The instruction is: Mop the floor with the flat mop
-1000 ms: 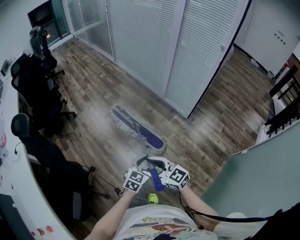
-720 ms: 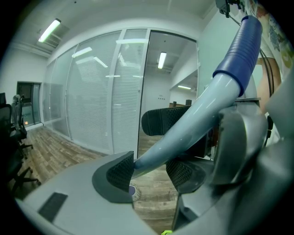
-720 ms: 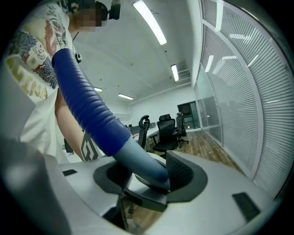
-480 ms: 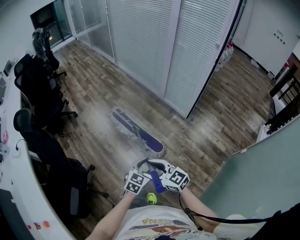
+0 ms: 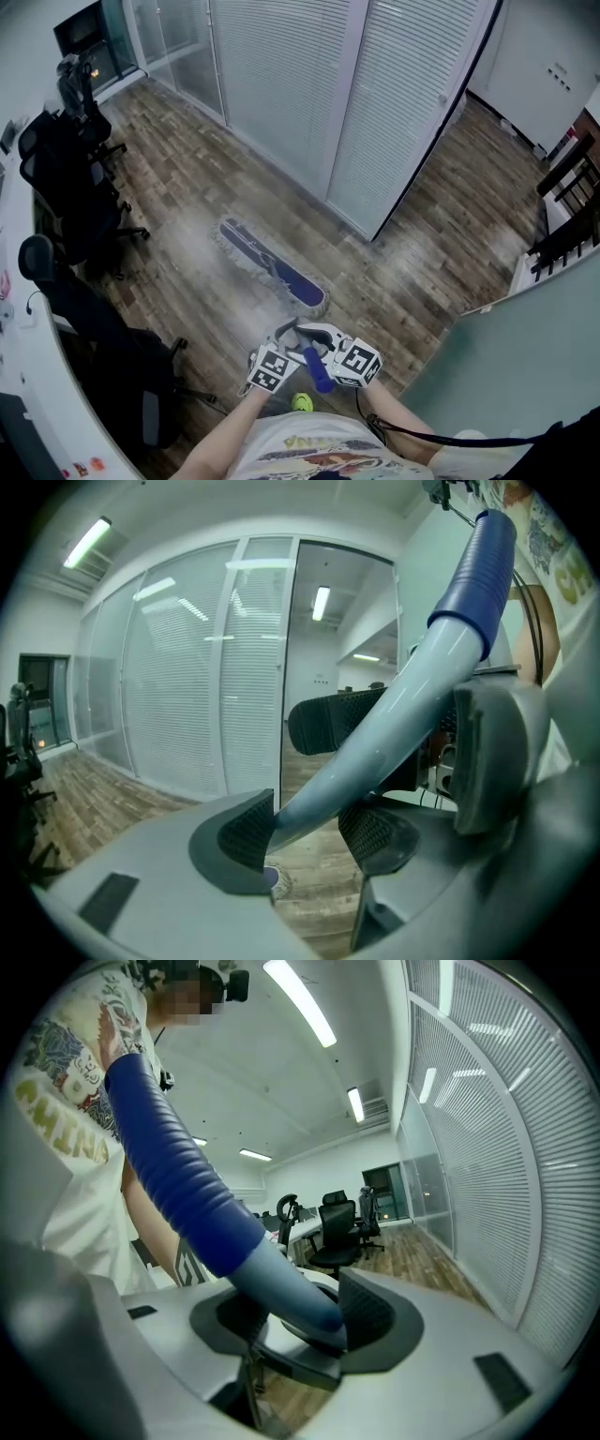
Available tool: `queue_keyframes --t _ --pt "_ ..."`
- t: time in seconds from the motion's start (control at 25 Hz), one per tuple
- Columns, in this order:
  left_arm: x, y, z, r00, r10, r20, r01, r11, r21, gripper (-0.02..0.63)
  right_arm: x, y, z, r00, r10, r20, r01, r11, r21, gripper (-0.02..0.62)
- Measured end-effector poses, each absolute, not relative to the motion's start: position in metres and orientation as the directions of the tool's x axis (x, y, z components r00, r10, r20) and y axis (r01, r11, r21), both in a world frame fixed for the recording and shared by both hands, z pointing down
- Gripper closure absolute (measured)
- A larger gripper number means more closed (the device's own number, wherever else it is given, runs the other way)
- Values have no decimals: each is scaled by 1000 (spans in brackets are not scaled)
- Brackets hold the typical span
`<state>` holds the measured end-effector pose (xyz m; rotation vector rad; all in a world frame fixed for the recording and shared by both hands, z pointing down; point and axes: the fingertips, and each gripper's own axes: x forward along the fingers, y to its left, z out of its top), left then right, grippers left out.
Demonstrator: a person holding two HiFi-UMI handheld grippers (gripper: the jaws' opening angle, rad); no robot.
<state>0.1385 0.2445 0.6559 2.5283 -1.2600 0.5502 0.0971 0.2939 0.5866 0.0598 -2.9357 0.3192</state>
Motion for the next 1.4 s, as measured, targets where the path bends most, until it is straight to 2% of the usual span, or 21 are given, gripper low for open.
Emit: queue_keyframes --t 0.12,0.92,1.4 --pt "119 224 659 560 -694 452 -799 -597 73 413 78 273 590 -977 -14 213 -56 979 -195 391" --pt "-19 64 655 620 -639 454 -741 -667 74 413 -64 111 584 -982 -74 172 -107 976 -190 391" --pt "-52 -34 663 619 -635 462 -743 -664 83 407 -97 14 591 -985 -59 164 -90 977 -191 390"
